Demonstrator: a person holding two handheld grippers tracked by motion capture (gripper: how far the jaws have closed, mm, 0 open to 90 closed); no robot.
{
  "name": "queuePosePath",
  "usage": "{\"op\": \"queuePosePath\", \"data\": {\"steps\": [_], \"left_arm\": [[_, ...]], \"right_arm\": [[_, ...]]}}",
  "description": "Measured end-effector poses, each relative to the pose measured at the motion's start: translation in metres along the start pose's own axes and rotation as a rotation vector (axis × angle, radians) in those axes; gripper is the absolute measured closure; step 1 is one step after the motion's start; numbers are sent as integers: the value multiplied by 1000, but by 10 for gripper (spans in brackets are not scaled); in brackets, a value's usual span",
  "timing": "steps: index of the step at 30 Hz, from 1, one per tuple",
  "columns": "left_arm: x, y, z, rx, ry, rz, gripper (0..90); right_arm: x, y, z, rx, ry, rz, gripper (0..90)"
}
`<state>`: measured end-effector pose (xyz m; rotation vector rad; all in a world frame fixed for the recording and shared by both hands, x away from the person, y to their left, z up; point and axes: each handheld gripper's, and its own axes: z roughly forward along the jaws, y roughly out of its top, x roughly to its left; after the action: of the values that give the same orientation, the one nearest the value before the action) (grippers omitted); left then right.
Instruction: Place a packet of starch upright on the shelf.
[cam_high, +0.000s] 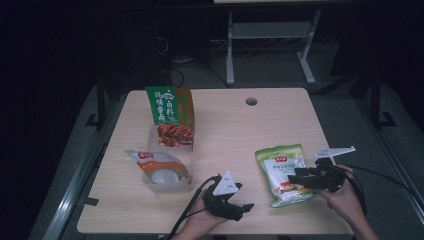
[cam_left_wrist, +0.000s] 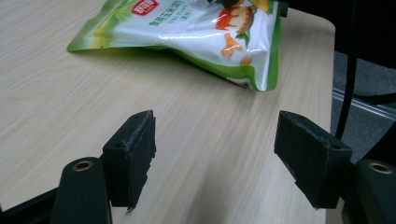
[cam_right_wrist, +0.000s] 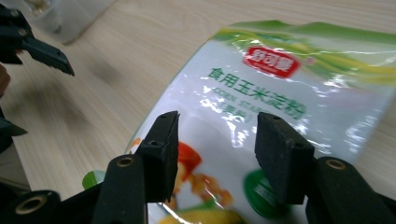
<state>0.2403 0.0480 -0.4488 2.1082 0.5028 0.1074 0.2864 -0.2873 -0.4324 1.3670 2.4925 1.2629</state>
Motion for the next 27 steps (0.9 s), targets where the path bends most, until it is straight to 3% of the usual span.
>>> {"op": "queuePosePath", "data": {"steps": [7,15,27], "left_arm": [[-5,10,17,4,-49,1,273],[-9,26,41,17,-83,12,263],[0,32,55,48,-58,24,260]], "right_arm": [[-13,-17,-24,2,34,50,481],[-12,-37,-25,3,95,97,483],[15,-38,-7,65,131,40,512]]}}
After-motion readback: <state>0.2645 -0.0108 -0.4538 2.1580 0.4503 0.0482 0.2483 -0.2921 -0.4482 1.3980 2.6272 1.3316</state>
